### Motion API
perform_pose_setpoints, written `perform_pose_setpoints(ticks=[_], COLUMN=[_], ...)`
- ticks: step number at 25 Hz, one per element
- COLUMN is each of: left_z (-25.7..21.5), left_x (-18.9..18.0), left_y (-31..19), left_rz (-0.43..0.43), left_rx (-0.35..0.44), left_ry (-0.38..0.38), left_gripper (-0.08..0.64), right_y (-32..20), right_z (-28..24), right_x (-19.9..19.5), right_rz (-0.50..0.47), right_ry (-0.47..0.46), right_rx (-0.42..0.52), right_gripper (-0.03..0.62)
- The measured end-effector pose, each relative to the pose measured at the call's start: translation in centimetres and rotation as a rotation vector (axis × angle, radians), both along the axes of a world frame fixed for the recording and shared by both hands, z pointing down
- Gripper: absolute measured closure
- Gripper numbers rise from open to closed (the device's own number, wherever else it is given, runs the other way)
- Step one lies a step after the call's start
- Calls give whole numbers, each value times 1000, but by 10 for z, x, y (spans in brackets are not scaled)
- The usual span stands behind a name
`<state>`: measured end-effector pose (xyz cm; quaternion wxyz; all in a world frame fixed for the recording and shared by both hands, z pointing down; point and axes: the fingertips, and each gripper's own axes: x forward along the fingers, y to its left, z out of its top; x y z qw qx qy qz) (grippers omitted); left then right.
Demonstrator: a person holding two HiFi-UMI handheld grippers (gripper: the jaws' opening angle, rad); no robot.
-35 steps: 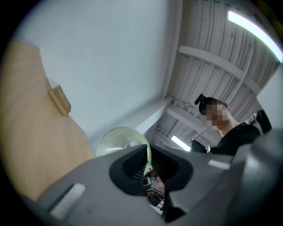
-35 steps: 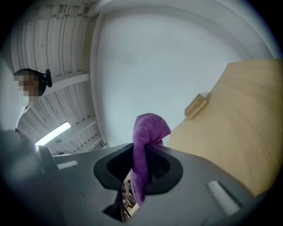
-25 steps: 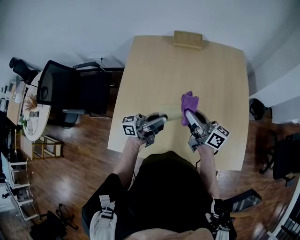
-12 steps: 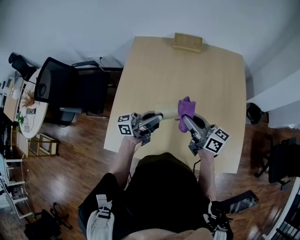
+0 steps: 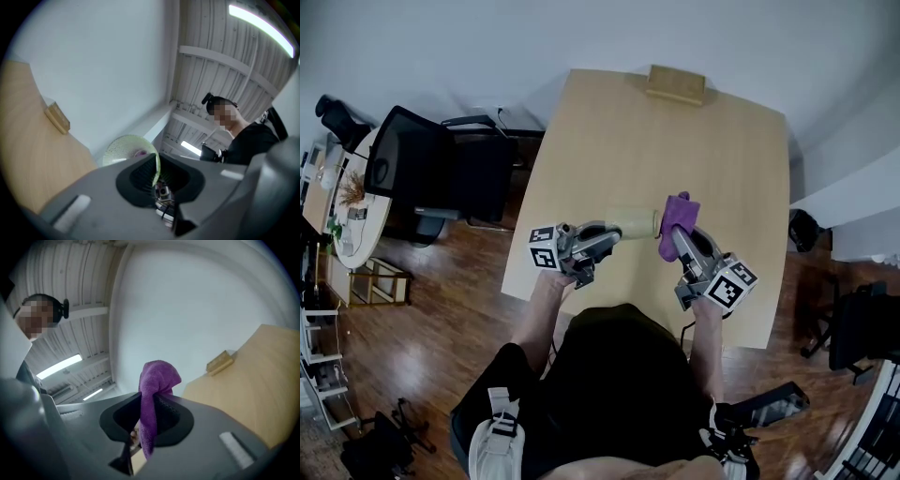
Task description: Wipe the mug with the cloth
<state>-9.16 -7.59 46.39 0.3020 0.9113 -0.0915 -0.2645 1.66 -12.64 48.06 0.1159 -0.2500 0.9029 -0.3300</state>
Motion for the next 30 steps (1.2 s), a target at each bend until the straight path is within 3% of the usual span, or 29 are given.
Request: perform_pose_setpoints(ticks=[3, 6, 12, 14, 16, 19, 23, 25, 27, 29, 30], left_z=[-1, -5, 3, 3, 5, 7, 2, 3, 10, 24, 37], left_x=[7, 11, 7, 5, 4, 3, 10, 14, 13, 12, 12], left_y=[2, 8, 8, 7, 6, 2, 8, 11, 8, 2, -3], left_rz=[16, 48, 32, 22, 16, 2, 46, 63, 49, 10, -9], left_rx=[11, 29, 6, 3, 0, -8, 17, 24, 6, -22, -36], left_ry=[-4, 23, 22, 17, -3, -3, -4, -21, -38, -107, -182], left_gripper=[518, 512, 518, 518, 518, 518, 514, 511, 516, 518, 518], right_y=[5, -1, -21, -22, -18, -5, -2, -13, -22, -24, -24], right_z=[-26, -18, 37, 40, 21, -16, -11, 16, 54, 87, 93], right_x=[-15, -20, -6, 5, 10, 0, -18, -15, -8, 5, 10], right_rz=[-30, -2, 91, 123, 111, 16, -23, 5, 45, 86, 99], right_ry=[-87, -133, -66, -88, -151, -223, -191, -163, -71, -32, -56], right_rx=[39, -21, -172, -194, -156, -68, -67, -134, -222, -291, -313], right_gripper=[534, 534, 532, 532, 533, 534, 534, 534, 533, 533, 533])
